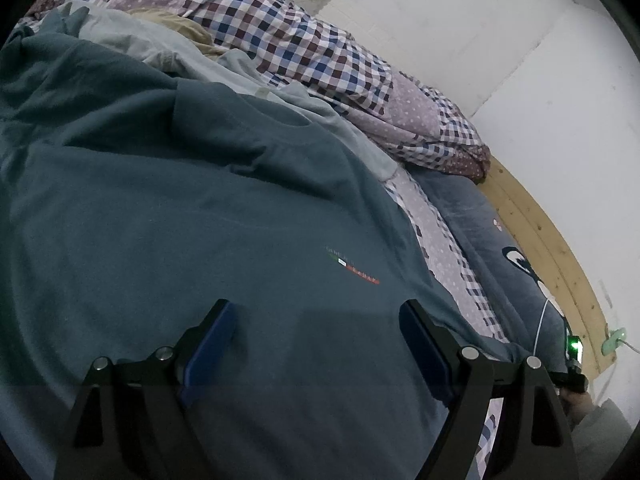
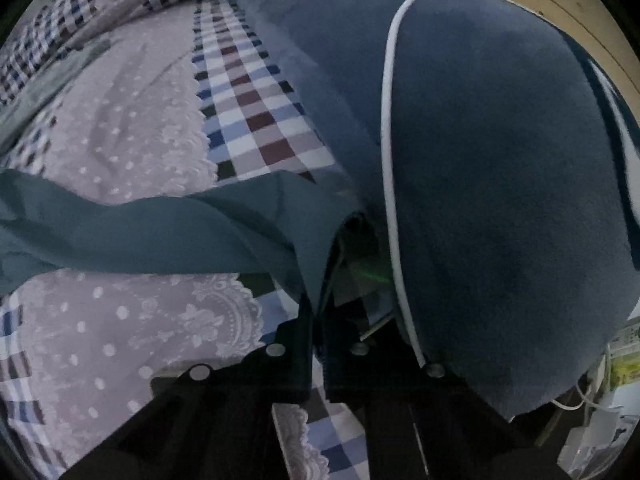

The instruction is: Fold clothes

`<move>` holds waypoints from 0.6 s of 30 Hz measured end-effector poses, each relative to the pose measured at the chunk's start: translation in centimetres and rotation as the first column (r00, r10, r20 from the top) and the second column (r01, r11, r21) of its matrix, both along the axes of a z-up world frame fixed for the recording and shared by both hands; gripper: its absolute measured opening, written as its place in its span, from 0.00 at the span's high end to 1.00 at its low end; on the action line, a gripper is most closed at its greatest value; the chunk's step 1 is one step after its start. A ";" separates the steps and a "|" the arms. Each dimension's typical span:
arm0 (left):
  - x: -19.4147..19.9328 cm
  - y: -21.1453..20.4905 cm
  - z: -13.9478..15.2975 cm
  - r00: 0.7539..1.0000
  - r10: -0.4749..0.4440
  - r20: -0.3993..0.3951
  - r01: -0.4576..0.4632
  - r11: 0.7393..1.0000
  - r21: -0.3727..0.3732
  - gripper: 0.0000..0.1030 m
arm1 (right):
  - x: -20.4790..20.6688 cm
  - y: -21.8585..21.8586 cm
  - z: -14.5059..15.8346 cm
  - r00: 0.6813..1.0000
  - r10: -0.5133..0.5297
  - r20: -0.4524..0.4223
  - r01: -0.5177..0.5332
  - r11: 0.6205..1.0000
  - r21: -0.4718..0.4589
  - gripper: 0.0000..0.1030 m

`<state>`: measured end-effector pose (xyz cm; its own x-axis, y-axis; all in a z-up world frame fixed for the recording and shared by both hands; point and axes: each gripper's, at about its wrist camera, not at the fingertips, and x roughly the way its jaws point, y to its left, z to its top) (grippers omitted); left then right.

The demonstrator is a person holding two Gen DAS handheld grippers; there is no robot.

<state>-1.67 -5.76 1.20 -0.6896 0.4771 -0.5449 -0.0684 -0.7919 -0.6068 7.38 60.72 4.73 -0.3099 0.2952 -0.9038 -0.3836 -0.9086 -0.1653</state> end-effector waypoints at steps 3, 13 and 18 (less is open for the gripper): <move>0.0 -0.1 0.0 1.000 0.002 -0.001 -0.002 1.000 0.005 0.16 | 1.5 -0.1 1.7 0.998 -0.009 -0.061 0.005 0.997 -0.073 0.99; 0.0 -0.2 0.0 1.000 0.013 0.000 -0.013 1.000 0.014 0.16 | 9.2 2.2 8.7 0.914 -0.234 -0.331 0.043 0.867 -0.497 0.99; 0.0 -0.2 0.1 1.000 0.014 -0.002 -0.014 1.000 0.015 0.16 | 10.3 1.2 7.4 0.972 -0.145 -0.185 0.113 0.979 -0.171 0.94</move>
